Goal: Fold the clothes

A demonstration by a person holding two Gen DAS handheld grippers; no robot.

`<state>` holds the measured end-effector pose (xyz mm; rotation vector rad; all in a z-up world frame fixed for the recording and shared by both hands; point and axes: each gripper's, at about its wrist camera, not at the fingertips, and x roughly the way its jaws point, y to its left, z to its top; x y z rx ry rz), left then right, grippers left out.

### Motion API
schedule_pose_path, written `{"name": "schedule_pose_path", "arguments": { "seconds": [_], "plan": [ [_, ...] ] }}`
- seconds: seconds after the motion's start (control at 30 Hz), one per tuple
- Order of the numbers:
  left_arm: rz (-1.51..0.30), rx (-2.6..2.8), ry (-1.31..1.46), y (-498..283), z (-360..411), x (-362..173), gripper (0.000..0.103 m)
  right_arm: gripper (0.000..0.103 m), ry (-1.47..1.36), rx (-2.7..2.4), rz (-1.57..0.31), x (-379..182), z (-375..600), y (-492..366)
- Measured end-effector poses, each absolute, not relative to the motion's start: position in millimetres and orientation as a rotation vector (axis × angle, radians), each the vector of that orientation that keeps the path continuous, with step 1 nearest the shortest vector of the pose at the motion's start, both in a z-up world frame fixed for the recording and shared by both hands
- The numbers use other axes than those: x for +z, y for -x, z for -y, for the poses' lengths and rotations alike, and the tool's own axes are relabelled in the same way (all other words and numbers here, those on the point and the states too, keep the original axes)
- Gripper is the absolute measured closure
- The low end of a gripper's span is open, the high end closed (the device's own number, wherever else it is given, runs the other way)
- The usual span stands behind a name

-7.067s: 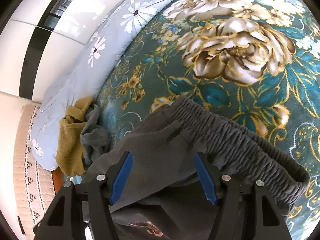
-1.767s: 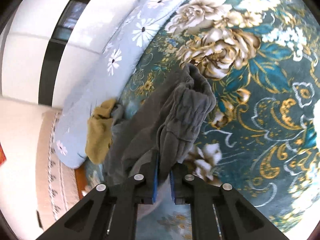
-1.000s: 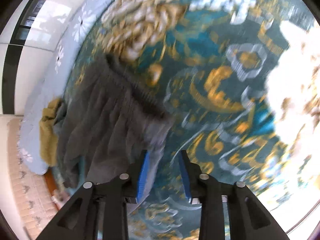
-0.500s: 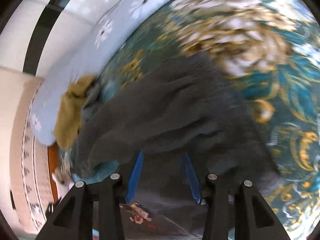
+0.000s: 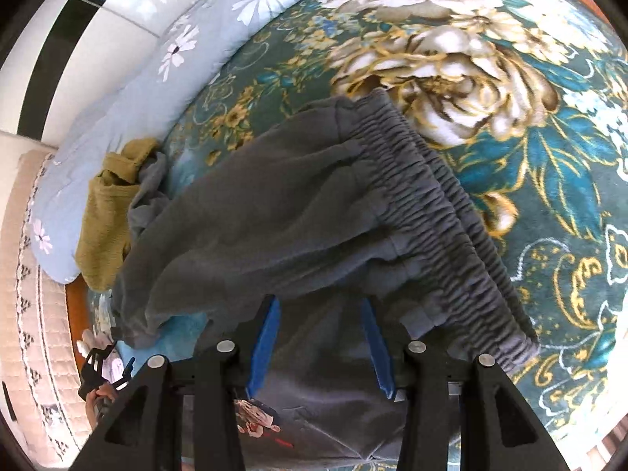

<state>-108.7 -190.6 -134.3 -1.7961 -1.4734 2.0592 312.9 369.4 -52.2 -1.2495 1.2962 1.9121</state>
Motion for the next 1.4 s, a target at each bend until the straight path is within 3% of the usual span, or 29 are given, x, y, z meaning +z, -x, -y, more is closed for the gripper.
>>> {"name": "schedule_pose_path", "arguments": {
  "seconds": [0.3,0.43,0.57,0.67,0.87,0.93,1.03,1.2,1.33,1.4],
  "plan": [
    [1.274,2.03,1.932,133,160,-132,0.051,0.056,1.316,1.907,-1.257,-57,-354,-292],
    [1.25,2.036,2.007,137,156,-138,0.068,0.056,1.318,1.919,-1.246,-56,-352,-286],
    [1.082,2.046,2.134,148,147,-137,0.088,0.056,1.269,1.911,-1.303,-54,-354,-287],
    [1.081,2.033,2.095,147,148,-126,0.094,0.056,1.265,1.911,-1.306,-53,-353,-288],
    [1.382,1.93,1.407,101,201,-57,0.096,0.056,1.246,1.917,-1.302,-51,-356,-294],
    [1.317,2.048,1.448,86,219,-63,0.096,0.056,1.246,1.886,-1.332,-58,-358,-295],
    [1.401,2.03,1.705,73,242,-121,0.096,0.056,1.257,1.881,-1.376,-67,-356,-291],
    [1.484,1.994,1.755,54,254,-149,0.096,0.056,1.291,1.926,-1.334,-65,-351,-282],
    [1.371,2.033,1.722,68,248,-125,0.094,0.056,1.26,1.94,-1.345,-59,-356,-284],
    [1.311,2.049,1.722,73,246,-111,0.089,0.056,1.249,1.942,-1.349,-56,-358,-286]
  ]
}}
